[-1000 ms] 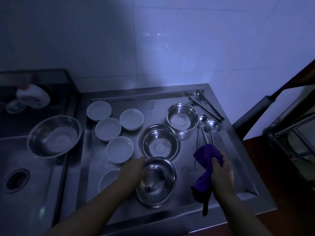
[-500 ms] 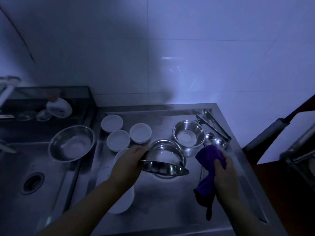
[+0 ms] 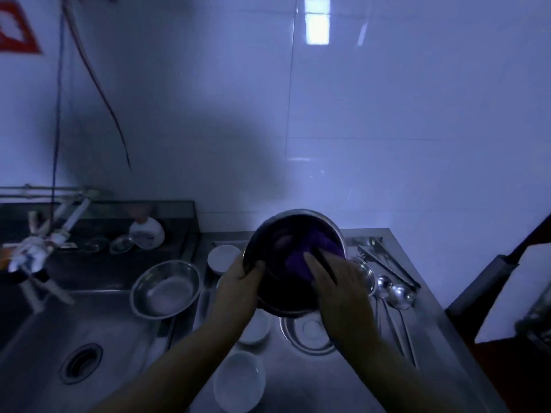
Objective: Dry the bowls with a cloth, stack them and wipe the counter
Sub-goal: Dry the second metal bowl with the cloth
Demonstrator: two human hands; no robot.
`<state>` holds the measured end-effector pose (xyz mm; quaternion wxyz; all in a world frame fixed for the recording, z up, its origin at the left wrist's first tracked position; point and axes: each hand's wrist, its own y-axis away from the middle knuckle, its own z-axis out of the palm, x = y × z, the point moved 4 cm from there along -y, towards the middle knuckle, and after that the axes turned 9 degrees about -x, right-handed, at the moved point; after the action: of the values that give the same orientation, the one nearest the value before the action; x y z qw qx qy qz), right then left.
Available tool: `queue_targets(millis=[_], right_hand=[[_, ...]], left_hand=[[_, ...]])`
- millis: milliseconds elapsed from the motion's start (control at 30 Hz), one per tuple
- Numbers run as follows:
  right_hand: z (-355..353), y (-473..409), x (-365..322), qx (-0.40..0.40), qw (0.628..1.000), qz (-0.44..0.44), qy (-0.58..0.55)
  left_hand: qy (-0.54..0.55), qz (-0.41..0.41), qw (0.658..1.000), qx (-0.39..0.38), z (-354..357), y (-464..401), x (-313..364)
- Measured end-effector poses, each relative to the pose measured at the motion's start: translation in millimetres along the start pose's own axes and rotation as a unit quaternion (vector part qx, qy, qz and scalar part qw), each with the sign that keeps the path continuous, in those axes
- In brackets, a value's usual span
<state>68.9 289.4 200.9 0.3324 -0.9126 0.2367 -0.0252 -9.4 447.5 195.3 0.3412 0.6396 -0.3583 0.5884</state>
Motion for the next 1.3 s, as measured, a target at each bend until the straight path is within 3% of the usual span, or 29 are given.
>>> queue_targets(millis=[100, 233, 367, 500, 633, 733, 800, 933, 1067, 1133, 1300], right_hand=[[15.1, -1.7, -25.4, -0.036, 0.999, 0.025, 0.032], [23.2, -2.5, -77.5, -0.037, 0.998, 0.047, -0.028], [27.0, -7.7, -102.7, -0.051, 0.998, 0.008, -0.036], [26.1, -7.4, -83.5, -0.031, 0.991, -0.125, 0.036], [8.9, -19.4, -44.1, -0.059, 0.948, -0.279, 0.139], [-9.2, -37.9, -26.5, -0.039, 0.932, -0.315, 0.174], [-12.2, -42.6, -28.7, -0.001, 0.942, -0.287, 0.172], [11.8, -33.6, -54.9, 0.060, 0.981, -0.140, 0.119], [39.5, -28.2, -80.6, 0.066, 0.995, -0.052, 0.057], [40.7, -26.7, -77.0, 0.067, 0.992, -0.086, 0.058], [14.7, -31.3, -44.3, -0.014, 0.946, -0.298, 0.130]], left_hand=[[0.058, 0.005, 0.998, 0.003, -5.9, 8.6, 9.8], [0.164, -0.057, 0.985, 0.007, -9.4, 16.5, 9.5], [0.188, -0.091, 0.978, 0.009, -21.7, 16.0, 8.3], [0.139, -0.077, 0.987, -0.017, -41.8, 12.7, 15.9], [0.018, -0.039, 0.997, -0.066, -58.4, 8.2, 37.5], [-0.052, -0.028, 0.990, -0.128, -62.7, 5.7, 59.4], [-0.067, -0.022, 0.990, -0.123, -62.1, -0.2, 66.5], [-0.004, -0.039, 0.996, -0.085, -45.8, -5.5, 56.2], [0.012, -0.051, 0.995, -0.089, -35.0, -7.3, 46.9], [0.001, -0.059, 0.993, -0.105, -40.4, -11.0, 48.3], [-0.120, -0.081, 0.978, -0.150, -68.5, -22.0, 66.9]])
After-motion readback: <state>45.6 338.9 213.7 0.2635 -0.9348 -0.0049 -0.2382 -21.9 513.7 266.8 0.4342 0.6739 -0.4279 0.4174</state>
